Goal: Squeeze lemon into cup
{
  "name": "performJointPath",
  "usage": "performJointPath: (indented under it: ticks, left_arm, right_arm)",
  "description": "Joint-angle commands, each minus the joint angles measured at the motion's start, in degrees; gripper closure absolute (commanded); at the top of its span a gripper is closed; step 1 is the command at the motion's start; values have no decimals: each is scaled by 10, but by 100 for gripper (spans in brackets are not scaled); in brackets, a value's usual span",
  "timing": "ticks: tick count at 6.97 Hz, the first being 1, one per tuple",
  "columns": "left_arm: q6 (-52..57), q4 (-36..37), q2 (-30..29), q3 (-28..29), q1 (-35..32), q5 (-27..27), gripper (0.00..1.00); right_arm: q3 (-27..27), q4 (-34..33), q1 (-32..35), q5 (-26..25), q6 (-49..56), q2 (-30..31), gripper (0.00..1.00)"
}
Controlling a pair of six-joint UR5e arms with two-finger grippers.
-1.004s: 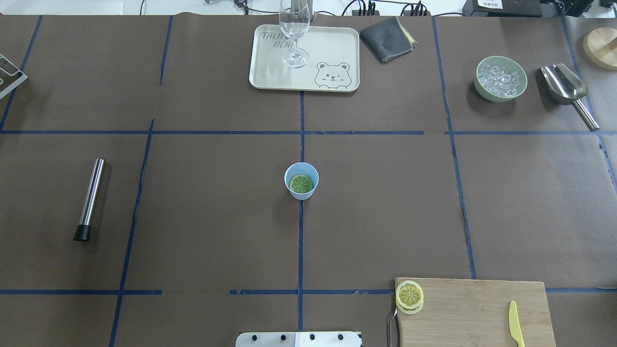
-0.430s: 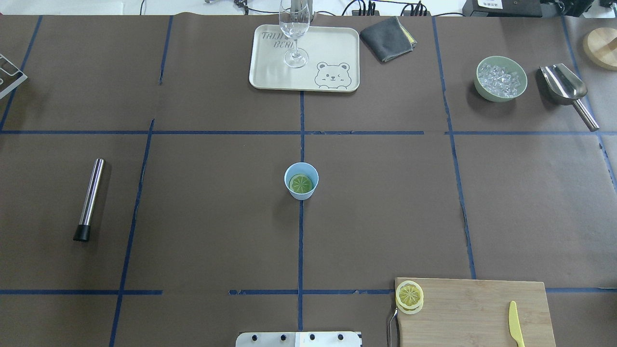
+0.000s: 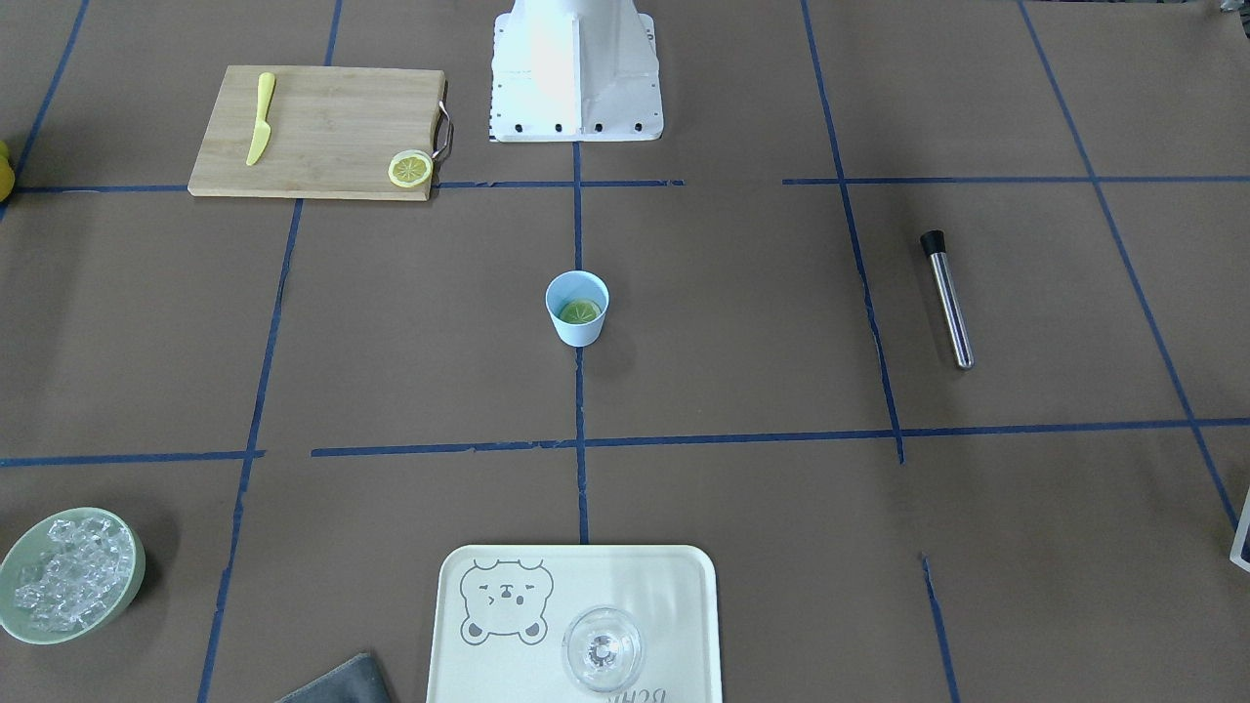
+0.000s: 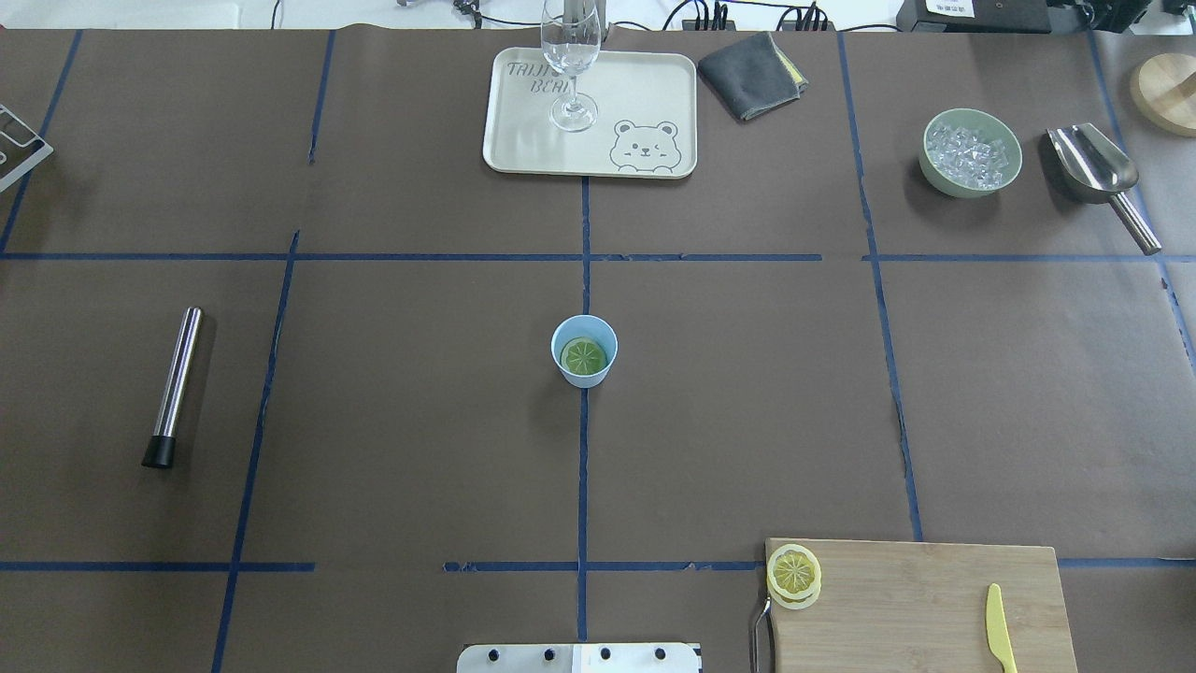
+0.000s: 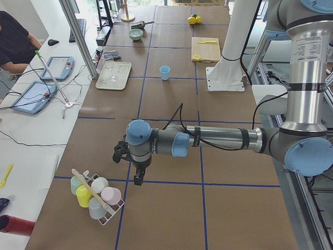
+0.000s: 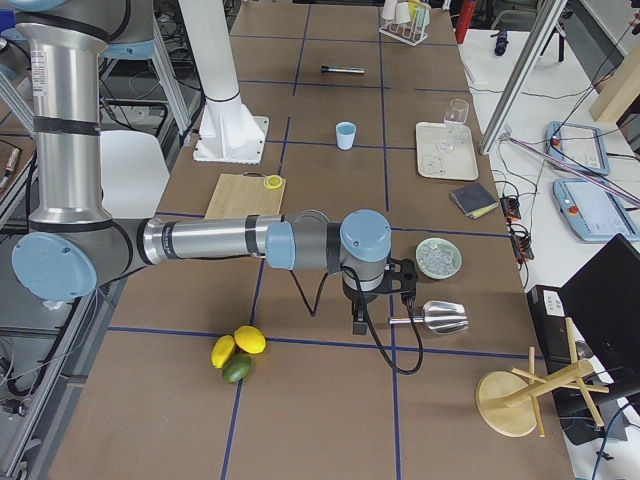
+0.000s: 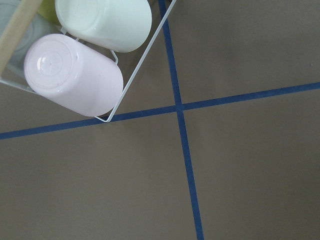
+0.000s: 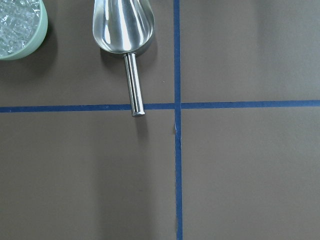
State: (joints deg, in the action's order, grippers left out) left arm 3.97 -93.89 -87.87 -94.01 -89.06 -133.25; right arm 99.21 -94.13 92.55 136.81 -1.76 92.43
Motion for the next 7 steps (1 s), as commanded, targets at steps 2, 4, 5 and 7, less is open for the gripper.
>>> performJointPath:
  ticks: [2, 4, 5, 7]
  left_arm:
    - [11, 42, -12, -5, -4, -1, 0]
    - [11, 42, -12, -7, -4, -2, 0]
    - [11, 42, -12, -7, -4, -2, 0]
    - [11, 42, -12, -7, -4, -2, 0]
  right_arm:
    - [-2, 0, 0, 0, -4, 6, 0]
    - [-2, 0, 0, -3, -5, 6, 0]
    - [-2, 0, 0, -2, -5, 6, 0]
    - [-2, 1, 0, -3, -5, 6, 0]
